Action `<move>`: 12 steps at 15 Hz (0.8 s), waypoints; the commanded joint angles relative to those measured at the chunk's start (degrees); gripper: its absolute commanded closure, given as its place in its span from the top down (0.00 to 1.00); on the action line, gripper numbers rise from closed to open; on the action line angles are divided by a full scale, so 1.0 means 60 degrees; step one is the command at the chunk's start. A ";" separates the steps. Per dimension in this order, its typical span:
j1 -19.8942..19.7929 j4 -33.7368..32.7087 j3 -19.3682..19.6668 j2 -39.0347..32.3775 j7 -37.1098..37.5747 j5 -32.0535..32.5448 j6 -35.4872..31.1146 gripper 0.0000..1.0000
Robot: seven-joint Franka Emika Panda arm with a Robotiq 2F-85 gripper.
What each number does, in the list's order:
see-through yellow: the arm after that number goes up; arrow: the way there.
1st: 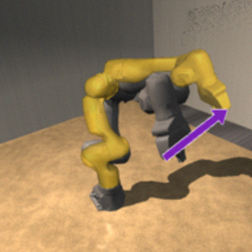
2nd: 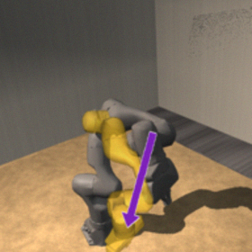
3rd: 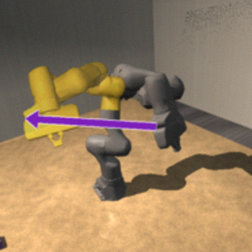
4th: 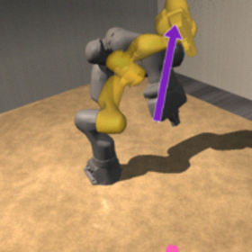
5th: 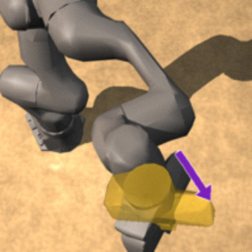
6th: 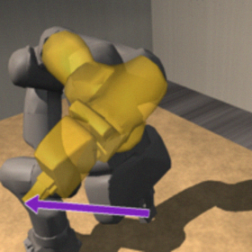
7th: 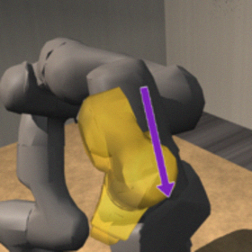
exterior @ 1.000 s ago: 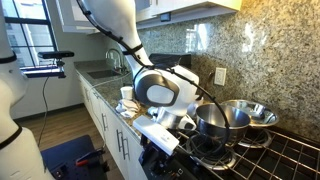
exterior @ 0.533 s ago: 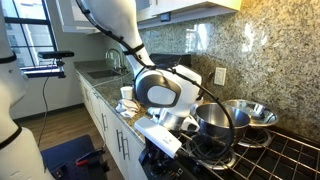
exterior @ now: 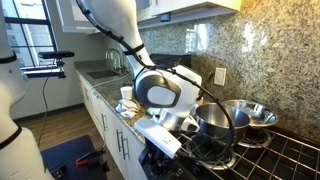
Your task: Twist the first knob on the stove
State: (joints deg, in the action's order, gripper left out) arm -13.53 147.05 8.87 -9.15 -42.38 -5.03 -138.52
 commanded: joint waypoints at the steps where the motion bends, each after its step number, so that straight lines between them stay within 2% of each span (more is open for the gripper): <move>1: 0.0023 0.0255 -0.0244 -0.0119 -0.0077 -0.0449 -0.0301 0.08; 12: 0.0092 0.0593 -0.0471 -0.0362 -0.0204 -0.1196 -0.1127 0.08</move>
State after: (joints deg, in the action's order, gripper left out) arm -14.05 148.07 8.83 -8.62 -42.58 -7.63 -139.95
